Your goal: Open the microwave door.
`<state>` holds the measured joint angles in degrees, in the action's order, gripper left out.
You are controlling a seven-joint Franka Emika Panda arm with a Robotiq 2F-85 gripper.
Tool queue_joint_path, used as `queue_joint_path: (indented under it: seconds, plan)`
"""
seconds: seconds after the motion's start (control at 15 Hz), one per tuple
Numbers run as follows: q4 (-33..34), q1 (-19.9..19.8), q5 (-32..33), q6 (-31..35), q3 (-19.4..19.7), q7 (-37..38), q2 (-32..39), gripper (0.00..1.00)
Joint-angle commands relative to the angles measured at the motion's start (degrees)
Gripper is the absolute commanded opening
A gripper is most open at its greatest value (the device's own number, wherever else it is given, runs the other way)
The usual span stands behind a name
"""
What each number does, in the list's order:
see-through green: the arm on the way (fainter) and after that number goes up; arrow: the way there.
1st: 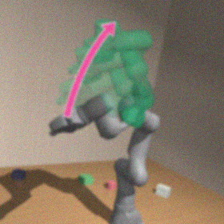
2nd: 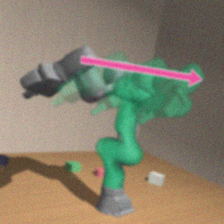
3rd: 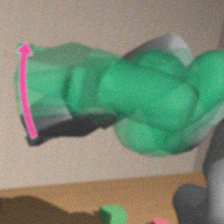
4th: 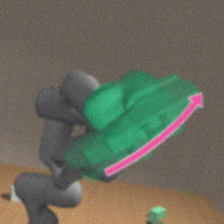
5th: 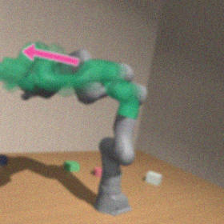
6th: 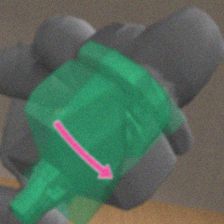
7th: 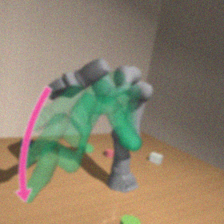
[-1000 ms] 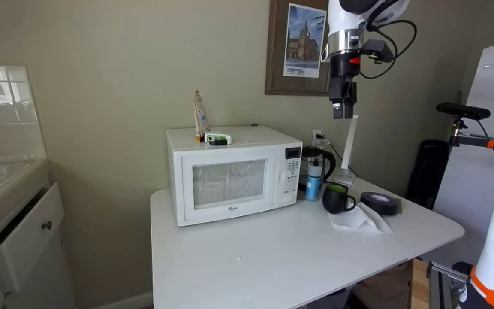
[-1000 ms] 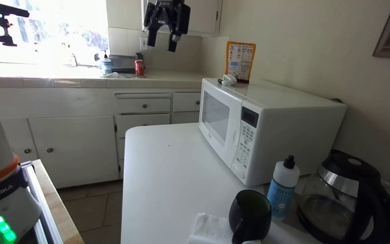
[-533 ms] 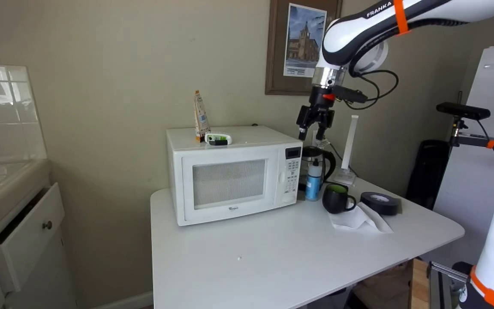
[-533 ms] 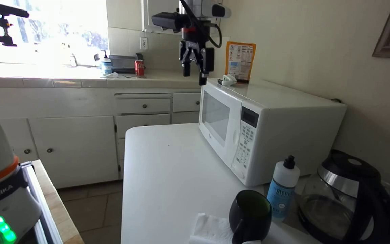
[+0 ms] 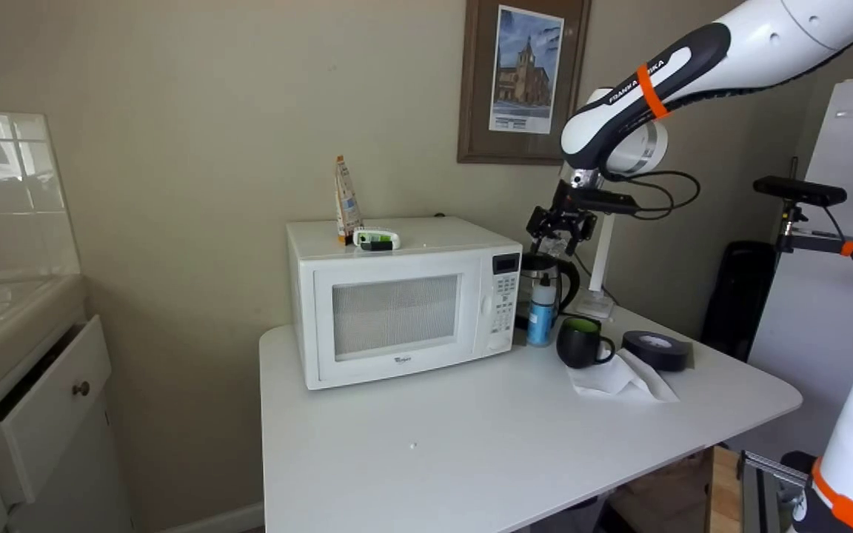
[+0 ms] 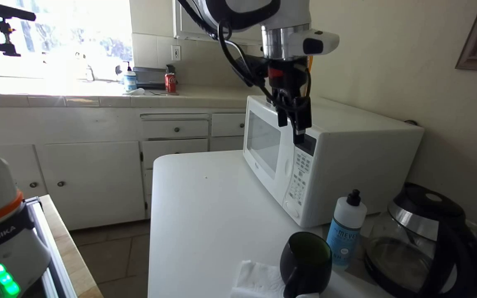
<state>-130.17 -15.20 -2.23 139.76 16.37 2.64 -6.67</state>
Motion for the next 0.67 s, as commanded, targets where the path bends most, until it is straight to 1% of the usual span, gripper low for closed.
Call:
queue_joint_path:
  seconds: [0.0, 0.2, 0.4, 0.47, 0.53, 0.6]
  plan:
    - [0.48, -0.24, -0.73, -0.51, -0.16, -0.23, 1.36, 1.0]
    - [1.54, 0.09, -2.01, -0.97, -0.31, -0.89, 4.0, 1.0]
    - [1.98, 0.12, -2.08, -1.17, -0.31, -0.9, 4.16, 1.0]
    - [1.75, 0.26, -3.69, -0.11, -0.31, -1.63, 4.52, 1.0]
    - [0.63, 0.19, -2.69, -0.1, -0.35, -1.14, 4.47, 1.0]
    - [-0.83, 0.2, -3.24, 0.33, -0.28, -2.24, 4.13, 1.0]
